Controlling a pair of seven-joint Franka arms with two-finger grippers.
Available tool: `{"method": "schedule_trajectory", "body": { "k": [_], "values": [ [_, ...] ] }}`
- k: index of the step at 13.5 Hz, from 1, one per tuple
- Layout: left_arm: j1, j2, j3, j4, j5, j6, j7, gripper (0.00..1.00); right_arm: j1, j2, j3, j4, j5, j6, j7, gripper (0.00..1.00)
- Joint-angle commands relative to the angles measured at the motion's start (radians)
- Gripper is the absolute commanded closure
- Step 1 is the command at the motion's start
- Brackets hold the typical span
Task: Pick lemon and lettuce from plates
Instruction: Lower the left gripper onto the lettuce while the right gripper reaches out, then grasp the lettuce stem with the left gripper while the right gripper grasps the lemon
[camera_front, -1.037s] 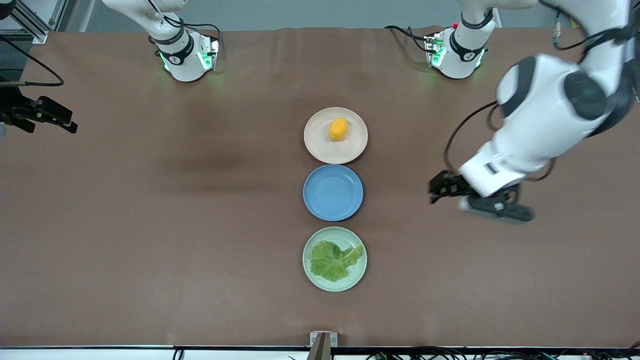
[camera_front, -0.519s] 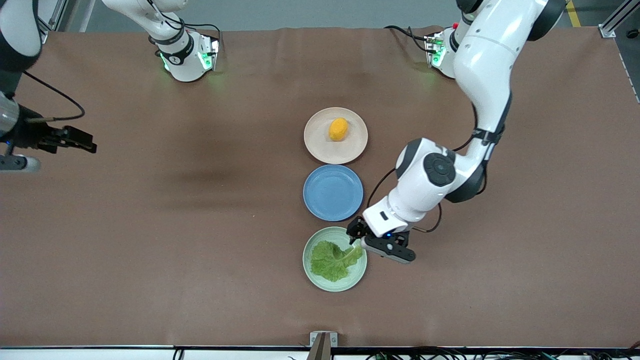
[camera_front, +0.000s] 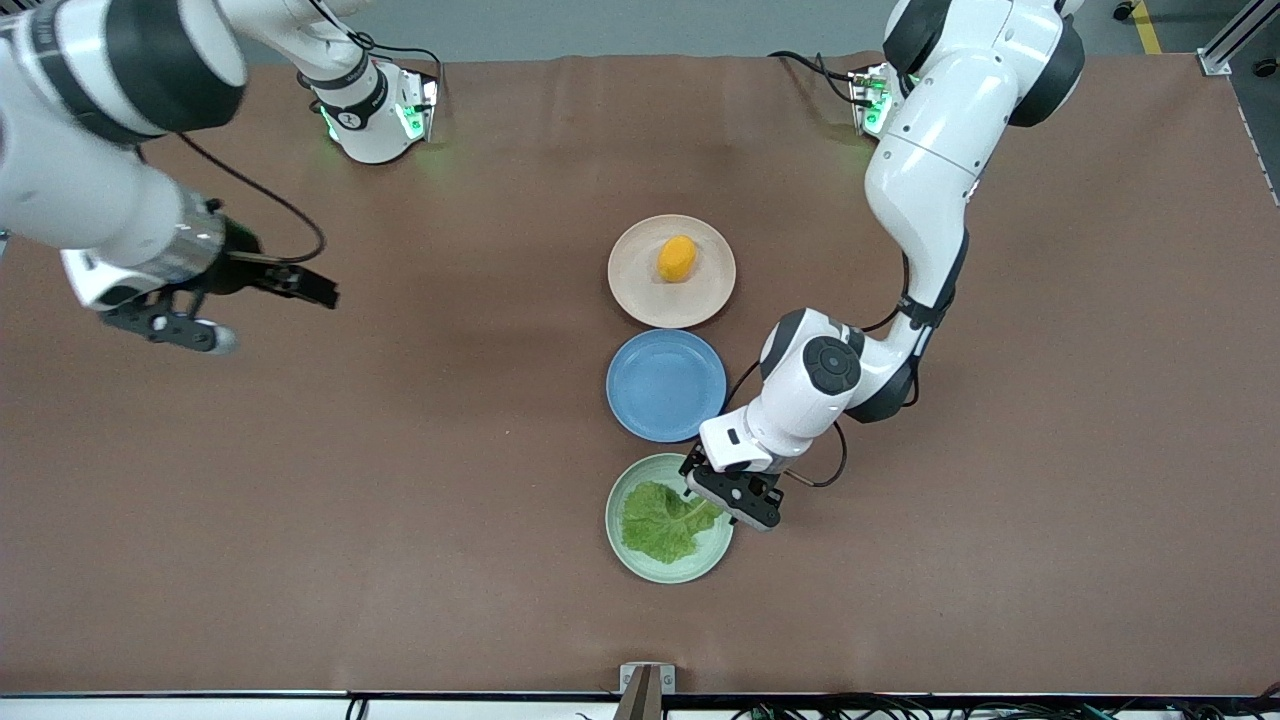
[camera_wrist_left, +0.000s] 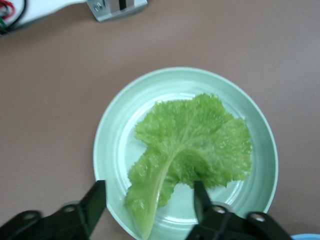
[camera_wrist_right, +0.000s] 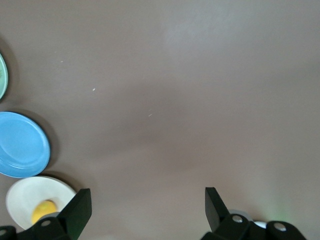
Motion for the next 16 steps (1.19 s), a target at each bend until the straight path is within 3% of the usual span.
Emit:
{"method": "schedule_trajectory", "body": {
  "k": [1, 4, 8, 10, 13, 16],
  "values": [
    [-0.016, 0.029, 0.011, 0.033, 0.006, 0.025, 0.02, 0.34, 0.16, -0.075, -0.01, -0.157, 0.015, 0.104, 0.246, 0.0],
    [-0.032, 0.04, 0.011, 0.036, 0.006, 0.05, 0.02, 0.35, 0.408, -0.065, -0.01, -0.266, 0.015, 0.326, 0.59, 0.0],
    [-0.036, 0.079, 0.031, 0.053, 0.008, 0.103, 0.103, 0.36, 0.652, 0.115, -0.011, -0.271, 0.001, 0.582, 0.934, 0.0],
    [-0.04, 0.097, 0.031, 0.056, 0.008, 0.142, 0.105, 0.38, 0.724, 0.216, -0.013, -0.249, -0.012, 0.656, 1.022, 0.0],
    [-0.048, 0.097, 0.032, 0.051, 0.01, 0.143, 0.103, 0.45, 0.777, 0.361, -0.014, -0.14, -0.04, 0.661, 1.063, 0.0],
    [-0.046, 0.098, 0.032, 0.048, 0.011, 0.143, 0.102, 0.55, 0.814, 0.439, -0.014, -0.096, -0.072, 0.67, 1.068, 0.0]
  ]
}}
